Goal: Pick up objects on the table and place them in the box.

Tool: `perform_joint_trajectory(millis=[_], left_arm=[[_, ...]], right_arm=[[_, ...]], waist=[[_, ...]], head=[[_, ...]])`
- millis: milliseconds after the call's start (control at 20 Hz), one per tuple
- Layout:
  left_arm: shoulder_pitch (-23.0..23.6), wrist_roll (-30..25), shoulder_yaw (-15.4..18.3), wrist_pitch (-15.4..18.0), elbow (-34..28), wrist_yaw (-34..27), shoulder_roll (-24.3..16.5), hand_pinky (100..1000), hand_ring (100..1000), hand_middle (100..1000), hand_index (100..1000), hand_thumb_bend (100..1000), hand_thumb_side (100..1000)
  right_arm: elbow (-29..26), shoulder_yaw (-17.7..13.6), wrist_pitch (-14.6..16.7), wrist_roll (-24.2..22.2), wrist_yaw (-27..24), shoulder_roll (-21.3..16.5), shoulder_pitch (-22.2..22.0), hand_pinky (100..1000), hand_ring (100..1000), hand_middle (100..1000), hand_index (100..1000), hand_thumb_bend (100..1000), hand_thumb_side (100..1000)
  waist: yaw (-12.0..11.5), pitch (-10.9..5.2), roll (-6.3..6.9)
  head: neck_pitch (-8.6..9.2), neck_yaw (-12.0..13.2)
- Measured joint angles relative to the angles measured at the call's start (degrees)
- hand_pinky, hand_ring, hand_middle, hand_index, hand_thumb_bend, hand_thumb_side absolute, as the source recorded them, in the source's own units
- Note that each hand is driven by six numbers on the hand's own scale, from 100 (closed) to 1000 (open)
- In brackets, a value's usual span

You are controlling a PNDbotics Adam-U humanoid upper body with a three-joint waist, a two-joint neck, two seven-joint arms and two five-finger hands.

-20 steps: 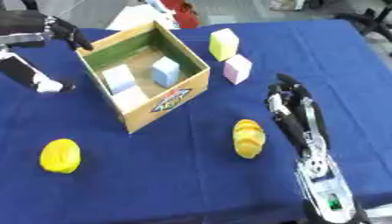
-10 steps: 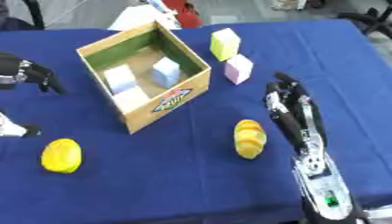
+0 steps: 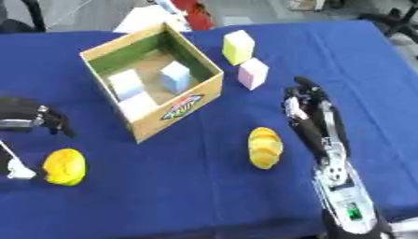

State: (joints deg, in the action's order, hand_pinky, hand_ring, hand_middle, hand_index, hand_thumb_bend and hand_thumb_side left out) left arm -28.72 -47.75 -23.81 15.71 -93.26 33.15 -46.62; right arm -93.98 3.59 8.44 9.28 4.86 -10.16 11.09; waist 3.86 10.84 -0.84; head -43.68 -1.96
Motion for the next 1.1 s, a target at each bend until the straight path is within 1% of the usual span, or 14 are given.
perform_joint_trajectory(millis=[100,200,250,350,400,450,600,750,900,950,1100], left_arm=[[0.26,1.15,0.01,1.15,0.5,1.05,0.63,667,570,589,734,360,184],[0.47,2.62,0.0,2.45,0.72,1.26,1.17,606,495,503,660,304,117],[0.47,3.58,0.01,2.97,0.72,1.16,1.36,579,462,464,621,273,111],[0.46,5.65,0.19,3.59,0.49,0.57,1.47,568,446,446,603,240,118],[0.39,6.66,0.56,3.66,0.06,-0.03,1.48,575,448,448,607,108,204],[0.12,7.67,1.11,3.54,-0.57,-0.85,1.48,575,448,448,607,236,121],[-2.49,10.3,3.35,2.42,-2.92,-3.19,1.42,592,456,451,613,233,126],[-7.8,12.47,5.64,0.58,-3.0,-4.51,1.82,590,453,448,613,211,128],[-14.56,14.49,6.82,-1.16,2.24,-3.19,5.13,614,472,471,638,228,128],[-16.66,15.35,7.11,-1.4,4.72,-1.8,6.87,617,477,475,643,224,128],[-21.74,18.51,7.94,-1.51,13.27,3.99,12.57,662,538,541,706,260,129]], right_arm=[[0.0,0.0,0.0,0.0,0.0,-0.02,0.01,581,584,662,859,100,578],[0.0,-0.01,0.0,0.0,0.0,-0.03,0.01,581,584,662,859,100,578],[0.0,-0.01,0.0,0.0,0.0,-0.03,0.01,581,584,662,860,100,578],[0.0,-0.01,0.0,0.0,0.0,-0.04,0.0,581,584,662,859,100,578],[0.0,-0.01,0.0,0.0,0.0,-0.04,0.0,581,583,662,859,100,575],[0.0,-0.02,0.0,0.0,0.0,-0.05,-0.02,581,583,662,859,100,578],[0.0,-0.02,-0.01,0.0,0.0,-0.13,-0.04,581,584,662,860,100,580],[0.03,-0.02,-0.03,-0.02,0.0,-0.13,-0.17,581,583,662,860,100,580],[0.13,0.02,-0.06,-0.1,0.0,-0.13,-0.52,581,583,662,860,100,583],[0.2,0.05,-0.09,-0.18,-0.01,-0.13,-0.53,582,583,662,860,100,584],[0.36,0.3,-0.14,-0.47,-0.03,-0.13,-0.53,582,583,662,860,100,584]], waist=[[0.0,0.0,0.0],[0.01,0.0,0.0],[0.01,0.0,0.0],[0.0,0.0,0.0],[-0.03,0.0,0.0],[-0.08,0.0,0.0],[-0.4,0.0,0.0],[-0.46,-0.06,0.0],[-0.33,-0.07,0.0],[-0.16,-0.07,0.0],[0.63,-0.07,-0.02]], head=[[0.16,0.02],[0.34,0.03],[0.39,0.04],[0.4,0.04],[0.4,0.04],[0.4,0.04],[0.4,0.03],[0.4,0.02],[0.38,0.04],[0.36,0.07],[0.3,0.23]])
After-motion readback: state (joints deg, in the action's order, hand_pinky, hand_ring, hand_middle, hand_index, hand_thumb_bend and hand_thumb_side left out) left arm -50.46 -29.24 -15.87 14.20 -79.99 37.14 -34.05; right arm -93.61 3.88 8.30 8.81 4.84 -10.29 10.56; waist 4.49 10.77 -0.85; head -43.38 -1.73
